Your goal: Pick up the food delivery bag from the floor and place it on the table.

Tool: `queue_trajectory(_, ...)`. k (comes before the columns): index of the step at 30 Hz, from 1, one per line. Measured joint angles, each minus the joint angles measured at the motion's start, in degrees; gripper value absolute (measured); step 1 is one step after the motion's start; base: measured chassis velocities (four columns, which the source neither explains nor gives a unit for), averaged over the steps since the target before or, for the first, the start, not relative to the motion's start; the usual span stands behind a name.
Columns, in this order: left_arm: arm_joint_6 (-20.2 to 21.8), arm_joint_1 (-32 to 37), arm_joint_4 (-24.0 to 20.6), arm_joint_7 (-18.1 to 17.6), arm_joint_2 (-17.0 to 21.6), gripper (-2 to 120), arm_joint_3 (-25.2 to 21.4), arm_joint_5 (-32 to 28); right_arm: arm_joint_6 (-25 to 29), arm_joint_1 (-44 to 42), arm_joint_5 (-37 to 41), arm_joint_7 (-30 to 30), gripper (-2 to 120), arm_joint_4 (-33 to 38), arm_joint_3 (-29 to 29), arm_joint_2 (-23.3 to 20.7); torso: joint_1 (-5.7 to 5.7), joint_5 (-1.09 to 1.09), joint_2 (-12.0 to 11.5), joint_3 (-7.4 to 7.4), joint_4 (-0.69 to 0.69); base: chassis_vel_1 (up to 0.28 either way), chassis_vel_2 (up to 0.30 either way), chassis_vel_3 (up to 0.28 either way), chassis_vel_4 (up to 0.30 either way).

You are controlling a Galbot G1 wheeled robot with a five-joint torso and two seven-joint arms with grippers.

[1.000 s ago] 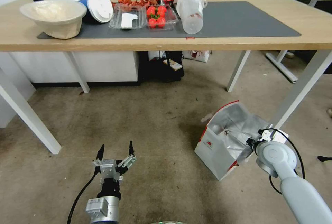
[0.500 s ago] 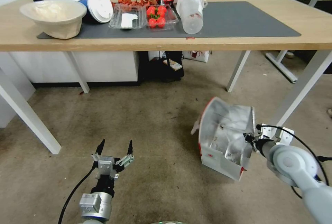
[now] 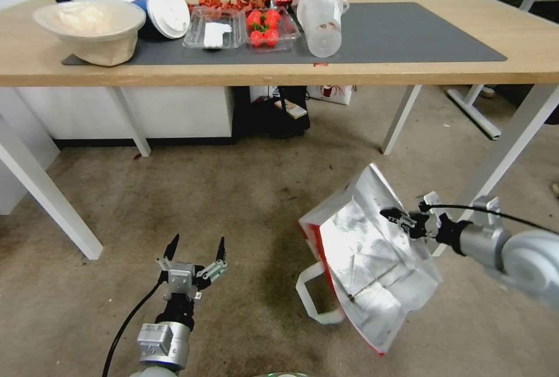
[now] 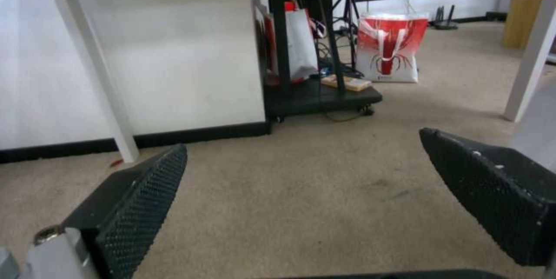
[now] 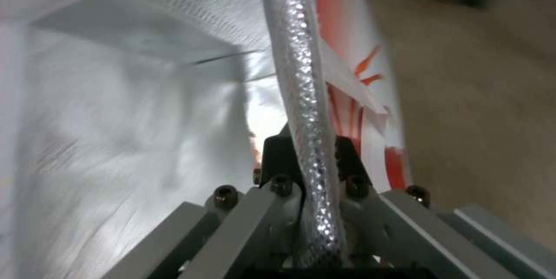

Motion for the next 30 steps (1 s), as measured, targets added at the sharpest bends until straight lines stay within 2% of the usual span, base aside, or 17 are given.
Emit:
queue_trajectory(1,-0.1,0.0,0.0,-0.1,-0.2,100,0.0,0.0,1.7,0.6,-1.5,-6.1,0,-1.1,0.3,-1.4,0.0,0.0,0.0,0.0,-0.01,0.0,0.0,0.0,0.0)
queue_trajectory(2,-0.1,0.0,0.0,-0.1,-0.2,100,0.0,0.0,1.7,0.6,-1.5,-6.1,0,-1.1,0.3,-1.4,0.0,0.0,0.0,0.0,-0.01,0.0,0.0,0.0,0.0)
queue_trajectory(5,-0.1,0.0,0.0,-0.3,-0.7,100,0.1,0.1,2.6,2.3,-3.6,-16.0,0,-1.5,0.8,-3.2,0.0,0.0,0.0,0.0,-0.01,0.0,0.0,0.0,0.0)
queue_trajectory(6,-0.1,0.0,0.0,-0.3,-0.7,100,0.1,0.1,2.6,2.3,-3.6,-16.0,0,-1.5,0.8,-3.2,0.0,0.0,0.0,0.0,-0.01,0.0,0.0,0.0,0.0)
queue_trajectory(10,0.0,0.1,-0.1,-0.6,-1.0,100,0.3,0.3,0.2,4.4,-3.5,-22.3,0,-0.4,0.8,-3.4,0.0,0.01,0.0,0.0,0.0,0.0,0.0,0.0,0.0)
queue_trajectory(15,0.2,0.2,-0.4,-0.9,-1.1,100,0.3,0.3,-1.3,4.8,-2.4,-24.6,0,0.5,0.7,-4.5,0.0,0.01,0.0,0.0,-0.01,0.0,0.0,0.0,0.0)
queue_trajectory(21,1.4,0.5,-1.3,-1.9,-1.3,100,0.4,0.3,-2.7,4.6,-0.5,-27.7,0,1.8,1.3,-7.9,0.0,0.0,0.0,0.0,-0.01,0.0,0.0,0.0,0.0)
queue_trajectory(30,2.2,0.6,-2.1,-2.0,-2.0,100,0.8,0.2,-3.7,3.8,0.2,-28.4,0,2.6,2.0,-9.5,0.0,0.0,0.0,0.0,0.0,0.0,0.0,0.0,0.0)
